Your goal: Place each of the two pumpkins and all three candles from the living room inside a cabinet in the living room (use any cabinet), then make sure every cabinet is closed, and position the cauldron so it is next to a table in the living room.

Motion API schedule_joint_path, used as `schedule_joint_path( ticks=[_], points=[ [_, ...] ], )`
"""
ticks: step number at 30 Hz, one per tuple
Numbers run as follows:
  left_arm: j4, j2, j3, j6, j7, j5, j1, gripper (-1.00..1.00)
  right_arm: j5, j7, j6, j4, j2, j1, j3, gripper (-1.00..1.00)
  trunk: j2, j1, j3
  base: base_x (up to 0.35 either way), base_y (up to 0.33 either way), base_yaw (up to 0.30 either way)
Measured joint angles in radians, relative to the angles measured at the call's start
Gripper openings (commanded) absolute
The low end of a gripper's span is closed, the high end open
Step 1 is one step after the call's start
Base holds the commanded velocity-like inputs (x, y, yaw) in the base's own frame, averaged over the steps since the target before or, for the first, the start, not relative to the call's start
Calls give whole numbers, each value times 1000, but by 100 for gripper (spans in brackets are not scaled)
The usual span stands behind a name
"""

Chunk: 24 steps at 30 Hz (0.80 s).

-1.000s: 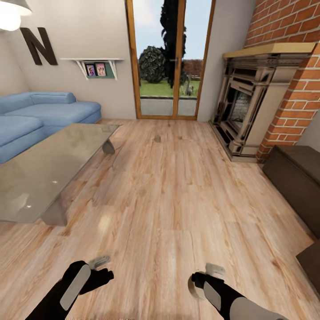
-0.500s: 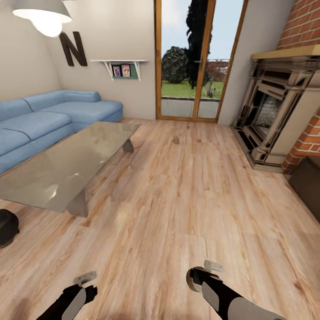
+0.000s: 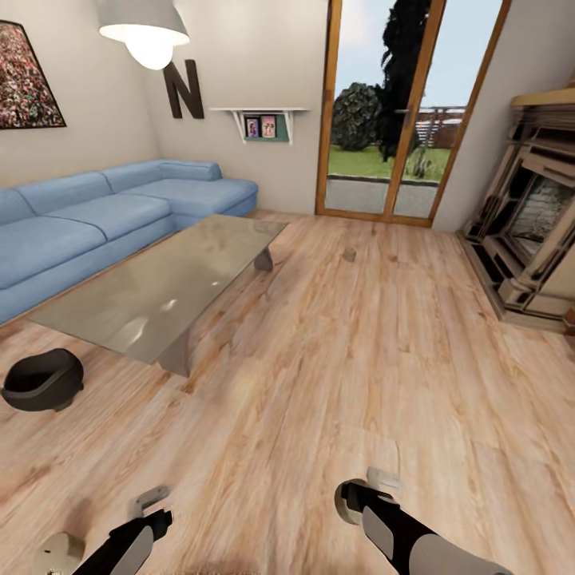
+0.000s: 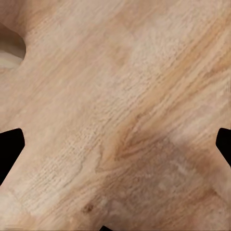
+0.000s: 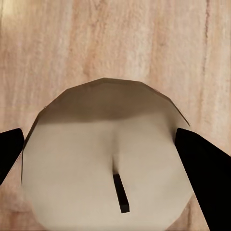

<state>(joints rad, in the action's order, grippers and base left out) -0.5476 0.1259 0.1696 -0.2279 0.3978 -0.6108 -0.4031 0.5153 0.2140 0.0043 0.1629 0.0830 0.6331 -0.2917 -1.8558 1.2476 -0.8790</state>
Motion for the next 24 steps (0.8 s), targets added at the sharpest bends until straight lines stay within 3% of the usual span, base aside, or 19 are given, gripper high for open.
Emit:
schedule_joint_path(
  ticks=[5,24],
  points=[
    [3,0,0,2,0,0,0,100,0,0,0,0,-1,0,0,-100,0,0,0,-63,97,286],
    [19,1,0,3,1,1,0,100,0,0,0,0,0,0,0,-100,0,0,0,-21,241,286]
  ],
)
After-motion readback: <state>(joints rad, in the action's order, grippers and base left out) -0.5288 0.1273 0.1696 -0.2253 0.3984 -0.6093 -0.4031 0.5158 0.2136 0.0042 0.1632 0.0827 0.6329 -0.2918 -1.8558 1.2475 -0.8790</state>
